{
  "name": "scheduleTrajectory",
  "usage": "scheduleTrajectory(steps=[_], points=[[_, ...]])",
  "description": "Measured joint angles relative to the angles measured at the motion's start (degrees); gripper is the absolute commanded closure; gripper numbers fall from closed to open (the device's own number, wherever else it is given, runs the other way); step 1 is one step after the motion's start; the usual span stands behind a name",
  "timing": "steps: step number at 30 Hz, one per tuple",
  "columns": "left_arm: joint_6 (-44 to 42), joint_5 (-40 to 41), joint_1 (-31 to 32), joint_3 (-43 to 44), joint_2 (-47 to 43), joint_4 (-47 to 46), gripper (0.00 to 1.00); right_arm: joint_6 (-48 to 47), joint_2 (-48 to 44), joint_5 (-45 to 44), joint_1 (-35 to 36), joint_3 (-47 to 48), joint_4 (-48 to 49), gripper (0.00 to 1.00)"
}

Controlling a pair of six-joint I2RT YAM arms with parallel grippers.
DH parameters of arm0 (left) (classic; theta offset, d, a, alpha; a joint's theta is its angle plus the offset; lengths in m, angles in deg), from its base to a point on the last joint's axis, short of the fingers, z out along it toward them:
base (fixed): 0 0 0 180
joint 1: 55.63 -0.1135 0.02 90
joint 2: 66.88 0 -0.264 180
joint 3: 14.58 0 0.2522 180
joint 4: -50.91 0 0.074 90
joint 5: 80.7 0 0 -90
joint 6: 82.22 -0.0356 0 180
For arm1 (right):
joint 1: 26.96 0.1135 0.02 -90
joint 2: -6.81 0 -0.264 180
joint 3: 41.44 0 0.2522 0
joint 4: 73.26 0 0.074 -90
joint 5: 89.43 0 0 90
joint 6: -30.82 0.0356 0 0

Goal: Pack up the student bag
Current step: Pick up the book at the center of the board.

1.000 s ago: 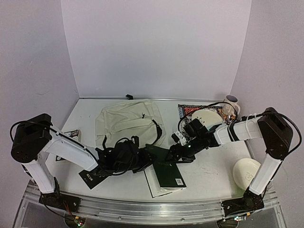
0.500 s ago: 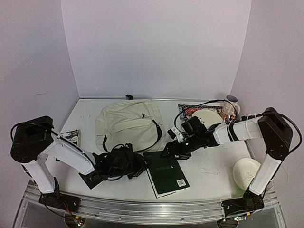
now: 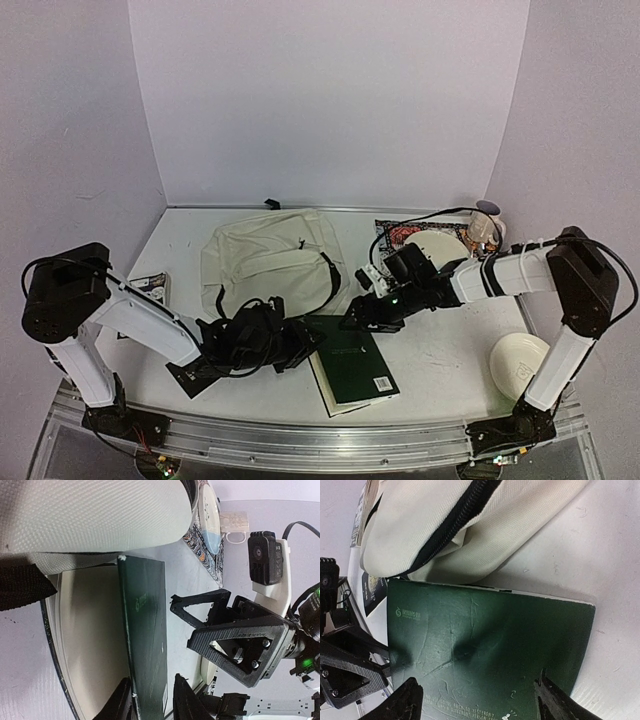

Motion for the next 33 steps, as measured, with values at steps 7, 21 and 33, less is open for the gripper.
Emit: scheduleTrajectory(steps=[7,21,33], points=[[0.09,-0.54,0.01,2.55,1.18,-0.26,0.82,-0.06,-0.21,-0.45,-0.02,0.0,-0.19,0.23],[-0.36,-0.36,0.1,2.34,-0.13,-0.41,1.0,-1.04,-9.56,1.45,-5.46,-2.42,-0.91,0.15],[-6.17,-0.84,0.28,0.58,-6.82,-6.02,1.0,-0.09,-15.2,12.55,-12.28,-6.34,1.46,0.07]])
